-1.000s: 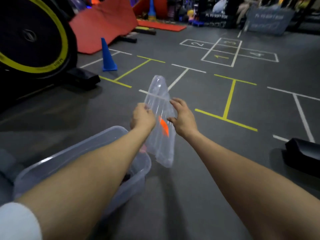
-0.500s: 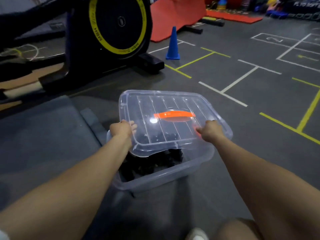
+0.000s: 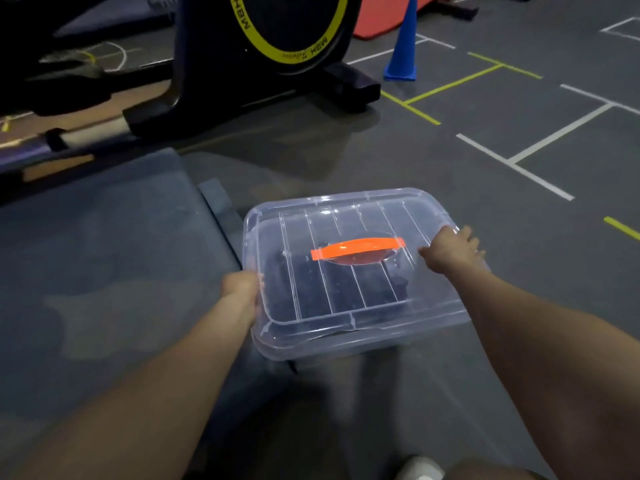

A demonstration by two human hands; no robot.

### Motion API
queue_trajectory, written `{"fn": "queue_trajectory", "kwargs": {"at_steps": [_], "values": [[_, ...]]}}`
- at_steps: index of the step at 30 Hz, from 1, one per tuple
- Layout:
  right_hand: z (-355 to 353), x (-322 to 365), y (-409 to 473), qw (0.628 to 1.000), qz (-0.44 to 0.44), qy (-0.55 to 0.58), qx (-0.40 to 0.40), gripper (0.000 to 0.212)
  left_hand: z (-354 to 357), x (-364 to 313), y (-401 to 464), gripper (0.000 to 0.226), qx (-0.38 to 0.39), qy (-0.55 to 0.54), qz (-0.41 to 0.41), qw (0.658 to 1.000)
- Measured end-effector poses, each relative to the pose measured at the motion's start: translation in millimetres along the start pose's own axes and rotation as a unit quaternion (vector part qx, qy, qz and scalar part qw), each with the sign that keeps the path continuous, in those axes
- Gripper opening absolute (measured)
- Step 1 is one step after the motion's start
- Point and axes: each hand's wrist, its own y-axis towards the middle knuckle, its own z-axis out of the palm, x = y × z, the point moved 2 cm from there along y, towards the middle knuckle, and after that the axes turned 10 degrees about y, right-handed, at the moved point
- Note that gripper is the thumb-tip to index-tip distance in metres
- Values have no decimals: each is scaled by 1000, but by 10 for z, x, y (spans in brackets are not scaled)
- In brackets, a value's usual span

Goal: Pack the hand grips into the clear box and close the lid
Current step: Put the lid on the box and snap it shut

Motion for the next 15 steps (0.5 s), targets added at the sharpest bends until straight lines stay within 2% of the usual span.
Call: {"fn": "queue_trajectory", "kwargs": {"at_steps": [2, 4, 5, 7, 9, 12, 15], "values": [[-29, -53, 70, 999, 18, 18, -39, 67, -7, 42, 99, 38, -40, 77, 8, 996], [-21, -147, 170, 997, 64, 40, -30, 69, 20, 98, 208, 46, -62, 140, 29, 988], [-3, -191, 208, 994, 91, 56, -17, 70, 33, 109, 238, 46, -69, 167, 46, 982], [40, -245, 250, 989, 115, 89, -5, 65, 30, 75, 214, 33, -92, 207, 81, 971], [44, -251, 251, 989, 107, 104, -16, 54, 13, 15, 171, 25, -109, 227, 102, 962], [16, -267, 219, 990, 86, 107, -42, 43, 31, -43, 140, 31, -116, 259, 117, 952], [-16, -297, 139, 990, 66, 102, -67, 38, 72, -39, 90, 35, -123, 342, 126, 923]]}}
